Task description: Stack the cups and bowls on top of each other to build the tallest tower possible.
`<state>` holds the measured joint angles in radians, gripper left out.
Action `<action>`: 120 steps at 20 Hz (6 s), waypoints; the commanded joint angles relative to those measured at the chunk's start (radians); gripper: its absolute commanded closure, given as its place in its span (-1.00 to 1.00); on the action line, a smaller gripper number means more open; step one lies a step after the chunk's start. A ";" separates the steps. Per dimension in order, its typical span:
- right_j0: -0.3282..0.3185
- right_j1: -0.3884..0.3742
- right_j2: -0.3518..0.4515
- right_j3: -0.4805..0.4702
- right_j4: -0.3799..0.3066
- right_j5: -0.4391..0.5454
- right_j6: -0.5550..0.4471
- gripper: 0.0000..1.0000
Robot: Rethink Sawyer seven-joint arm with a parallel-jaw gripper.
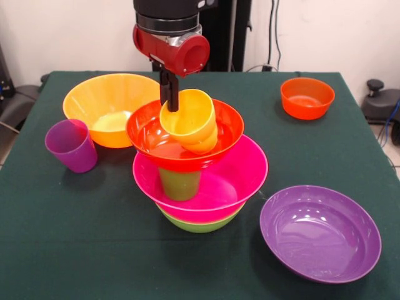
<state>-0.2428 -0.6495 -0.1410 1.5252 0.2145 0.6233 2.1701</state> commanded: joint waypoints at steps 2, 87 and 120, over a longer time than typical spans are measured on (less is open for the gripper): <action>-0.040 0.010 0.045 0.014 -0.018 0.017 0.059 1.00; 0.136 0.050 -0.128 0.090 0.064 -0.306 0.234 1.00; 0.156 0.057 -0.098 0.224 0.167 -0.610 0.308 1.00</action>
<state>-0.0812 -0.6019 -0.3581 1.6591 0.3337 0.1047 2.2303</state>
